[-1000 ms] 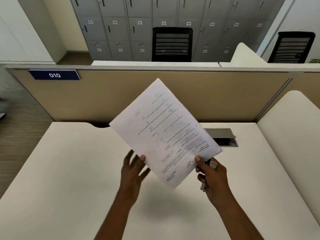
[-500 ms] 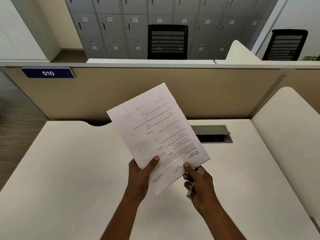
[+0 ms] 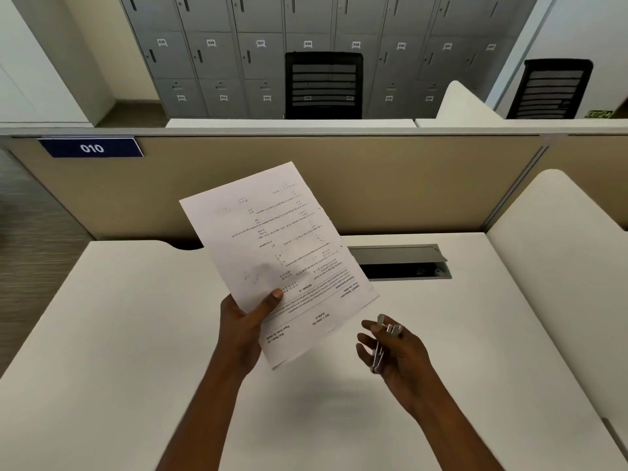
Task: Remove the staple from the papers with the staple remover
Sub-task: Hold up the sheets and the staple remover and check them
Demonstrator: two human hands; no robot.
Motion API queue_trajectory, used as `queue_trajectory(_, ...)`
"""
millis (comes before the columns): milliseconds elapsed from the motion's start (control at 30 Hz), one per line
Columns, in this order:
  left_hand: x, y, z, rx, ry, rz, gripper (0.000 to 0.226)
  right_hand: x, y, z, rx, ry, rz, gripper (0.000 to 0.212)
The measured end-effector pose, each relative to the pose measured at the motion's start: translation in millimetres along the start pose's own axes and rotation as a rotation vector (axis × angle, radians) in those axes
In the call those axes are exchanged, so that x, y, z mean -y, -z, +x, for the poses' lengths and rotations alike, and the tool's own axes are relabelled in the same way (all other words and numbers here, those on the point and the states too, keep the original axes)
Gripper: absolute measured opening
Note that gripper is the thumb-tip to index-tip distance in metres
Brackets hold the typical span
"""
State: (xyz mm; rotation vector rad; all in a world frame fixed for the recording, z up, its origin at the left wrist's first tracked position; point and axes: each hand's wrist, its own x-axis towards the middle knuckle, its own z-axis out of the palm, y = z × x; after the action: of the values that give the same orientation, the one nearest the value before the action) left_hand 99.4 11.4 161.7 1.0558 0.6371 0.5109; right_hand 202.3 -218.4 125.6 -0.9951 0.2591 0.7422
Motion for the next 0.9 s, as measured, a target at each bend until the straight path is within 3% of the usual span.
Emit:
queue_trajectory(100,-2,4,0,0.018,-0.004,0.011,0.039,5,-3,-4,0.005,0.113,-0.277,0.026)
queue_trajectory(167,-4,6,-1,0.034,0.0,0.027,0.042,6,-3,-1,0.021,0.168,-0.304,0.025)
queue_trajectory(267,-5,8,-4,0.048,0.007,0.055,0.041,5,-4,5,0.029,0.157,-0.261,0.026)
queue_trajectory(400,-6,10,-6,0.065,0.018,0.088,0.04,4,-1,13,0.022,-0.001,-0.011,0.028)
queue_trajectory(567,-9,15,-11,0.111,0.09,0.109,0.041,22,-1,27,0.088,-0.001,0.068,0.017)
queue_trajectory(667,-6,19,-13,0.154,0.152,0.103,0.041,32,-8,37,0.253,-0.036,-0.078,0.049)
queue_trajectory(733,2,22,-13,0.172,0.21,0.104,0.042,31,-9,38,0.31,-0.007,-0.221,0.052)
queue_trajectory(900,51,44,-9,0.17,0.369,0.155,0.057,4,4,44,0.081,0.001,-0.451,0.04)
